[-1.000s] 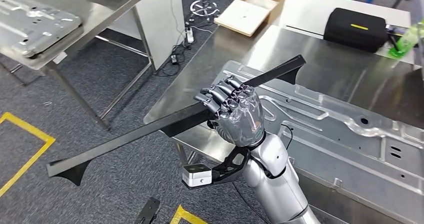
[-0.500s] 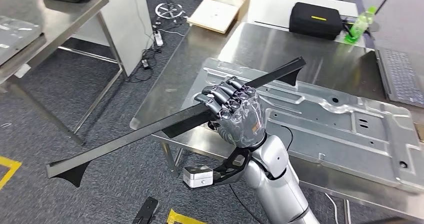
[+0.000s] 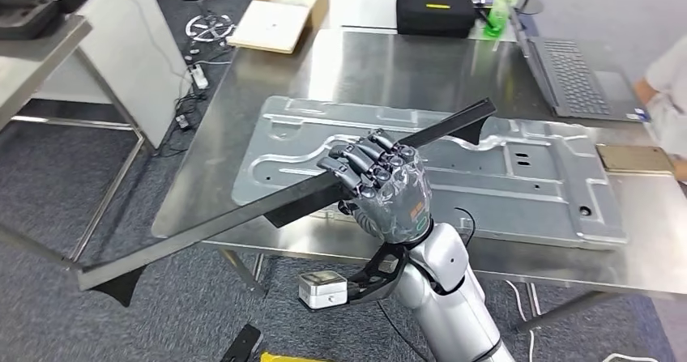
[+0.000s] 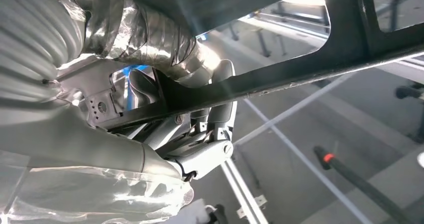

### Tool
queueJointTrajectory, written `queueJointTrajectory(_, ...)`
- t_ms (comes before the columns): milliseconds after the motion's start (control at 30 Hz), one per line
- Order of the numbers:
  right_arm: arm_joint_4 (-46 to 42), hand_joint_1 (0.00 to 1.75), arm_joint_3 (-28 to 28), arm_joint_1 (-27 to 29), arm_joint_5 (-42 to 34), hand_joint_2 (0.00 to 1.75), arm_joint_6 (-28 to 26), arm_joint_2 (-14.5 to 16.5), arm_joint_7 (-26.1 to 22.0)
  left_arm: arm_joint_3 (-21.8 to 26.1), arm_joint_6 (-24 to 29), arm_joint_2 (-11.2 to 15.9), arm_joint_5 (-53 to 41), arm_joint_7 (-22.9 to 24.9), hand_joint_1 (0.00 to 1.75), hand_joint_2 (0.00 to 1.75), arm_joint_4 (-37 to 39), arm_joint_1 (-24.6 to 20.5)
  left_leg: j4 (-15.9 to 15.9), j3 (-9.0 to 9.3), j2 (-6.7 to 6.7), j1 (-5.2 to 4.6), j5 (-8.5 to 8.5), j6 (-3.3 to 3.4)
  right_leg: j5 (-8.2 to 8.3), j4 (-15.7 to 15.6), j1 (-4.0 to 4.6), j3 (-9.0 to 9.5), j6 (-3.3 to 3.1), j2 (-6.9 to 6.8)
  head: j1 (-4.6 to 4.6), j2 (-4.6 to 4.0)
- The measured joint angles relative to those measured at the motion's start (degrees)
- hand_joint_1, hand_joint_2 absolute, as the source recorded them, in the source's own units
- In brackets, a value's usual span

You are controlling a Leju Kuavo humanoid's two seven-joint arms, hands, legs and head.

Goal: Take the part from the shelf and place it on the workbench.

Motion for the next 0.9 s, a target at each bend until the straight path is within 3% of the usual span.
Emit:
queueJointTrajectory(33,0.02,1.75,-0.10,0.16,-0.22,1.75,0.00,0.00,-0.09,0.00,-0.02,0.06,-0.01,-0.10,0.00,1.75,0.00,0.12,0.12,-0.23,-0.09,0.11,0.84,-0.11,-0.02,0.16,-0.05,-0.03,0.03,0.89,0.00,0.00)
queueJointTrajectory(100,0.06,1.75,-0.46,0.32,-0.45,1.75,0.00,0.00,-0.18,0.02,0.02,0.14,0.16,-0.30,0.00,1.75,0.00,0.15,-5.54,2.01,-1.06,0.47,5.09,-0.28,-0.19,0.70,-0.23,-0.07,0.30,2.63,0.00,0.00)
queueJointTrajectory(167,0.08,1.75,-1.04,0.39,-0.54,1.75,0.01,0.01,-0.41,0.04,0.02,0.19,0.10,-0.46,0.00,1.75,0.01,0.16,-11.88,4.67,-4.00,0.88,7.76,-0.32,-0.41,1.46,-0.32,-0.53,0.88,4.12,0.02,-0.01)
queueJointTrajectory(233,0.11,1.75,-1.84,0.66,-0.82,1.75,0.01,0.01,-0.91,0.05,0.08,0.23,-0.06,-0.58,0.00,1.75,0.01,0.26,-13.74,5.36,-5.58,0.89,7.75,-0.06,-0.21,1.80,-0.48,-1.27,1.68,5.44,0.02,-0.01)
queueJointTrajectory(300,0.13,1.75,-2.87,1.03,-1.12,1.75,0.00,-0.02,-1.26,0.07,0.30,0.23,0.03,-0.63,0.00,1.75,0.01,0.25,-14.16,5.43,-4.36,0.87,8.09,0.66,0.16,1.74,-0.64,-1.75,2.46,6.15,0.01,0.00)
queueJointTrajectory(367,0.14,1.75,-3.88,1.13,-1.25,1.75,-0.01,-0.08,-1.31,0.10,0.47,0.20,0.19,-0.66,0.00,1.75,0.01,0.10,-14.68,5.63,-2.80,0.98,8.53,1.52,-1.08,3.70,-0.43,-2.80,2.97,3.57,0.14,0.00)
queueJointTrajectory(433,0.19,1.75,-4.42,1.12,-1.36,1.75,-0.01,-0.11,-1.08,0.14,0.50,0.25,0.26,-0.68,0.00,1.75,0.00,0.12,-14.92,5.72,-1.28,0.80,8.62,2.05,-4.29,9.62,-0.38,-5.62,3.33,-0.03,0.26,0.00)
queueJointTrajectory(500,0.54,1.75,-4.66,1.26,-2.64,1.75,0.01,-0.25,0.78,0.22,0.49,0.39,0.26,-0.68,0.00,1.75,0.00,0.27,-14.91,5.65,0.05,0.63,8.53,2.19,-6.54,15.68,-0.66,-8.57,3.63,-1.25,0.24,0.00)
queueJointTrajectory(533,1.00,1.75,-4.73,1.21,-4.51,1.75,0.05,-0.56,2.65,0.29,0.49,0.45,0.31,-0.75,0.00,1.75,0.00,0.29,-14.90,5.63,0.52,0.60,8.50,2.19,-6.30,16.38,-0.78,-8.84,3.72,-1.50,0.24,0.00)
queueJointTrajectory(567,1.70,1.75,-4.74,0.93,-7.31,1.75,0.26,-1.16,5.18,0.39,0.50,0.47,0.39,-0.90,0.00,1.75,0.00,0.28,-14.90,5.65,0.91,0.60,8.47,2.16,-5.06,14.85,-0.87,-7.88,3.72,-1.65,0.25,0.00)
queueJointTrajectory(633,3.82,1.75,-4.75,-0.54,-14.78,1.75,1.53,-3.20,10.15,0.67,0.51,0.47,0.72,-1.29,0.00,1.75,0.00,0.25,-14.91,5.76,1.29,0.59,8.40,2.03,-1.79,7.44,-0.83,-3.62,3.37,-2.10,0.25,0.00)
queueJointTrajectory(700,7.07,1.75,-5.41,-3.06,-23.03,1.75,4.51,-6.05,12.71,0.91,0.37,0.49,0.92,-1.54,0.00,1.75,0.00,0.27,-14.88,5.70,1.39,0.41,8.37,1.60,-0.48,1.97,-0.44,-0.75,2.86,-2.55,0.23,0.00)
queueJointTrajectory(767,11.59,1.75,-7.04,-6.47,-30.73,1.75,9.05,-9.47,13.02,1.03,-0.07,0.51,0.72,-1.59,0.00,1.75,0.00,0.32,-15.00,5.58,1.43,0.27,8.48,1.02,-0.53,1.01,-0.13,-0.53,2.53,-2.60,0.23,0.00)
queueJointTrajectory(833,17.02,1.75,-9.21,-10.83,-36.07,1.75,14.16,-12.98,12.58,1.06,-0.51,0.58,0.40,-1.58,0.00,1.75,0.00,0.35,-14.70,5.34,1.16,0.28,8.13,0.47,-0.24,0.55,-0.50,-0.40,2.01,-2.53,0.22,0.00)
queueJointTrajectory(900,23.01,1.75,-11.41,-15.73,-38.14,1.75,17.96,-16.18,12.09,1.13,-0.82,0.70,0.19,-1.58,0.00,1.75,0.00,0.35,-11.21,3.67,0.49,0.27,5.96,0.18,0.06,0.01,-0.81,-0.17,1.39,-2.56,0.19,0.00)
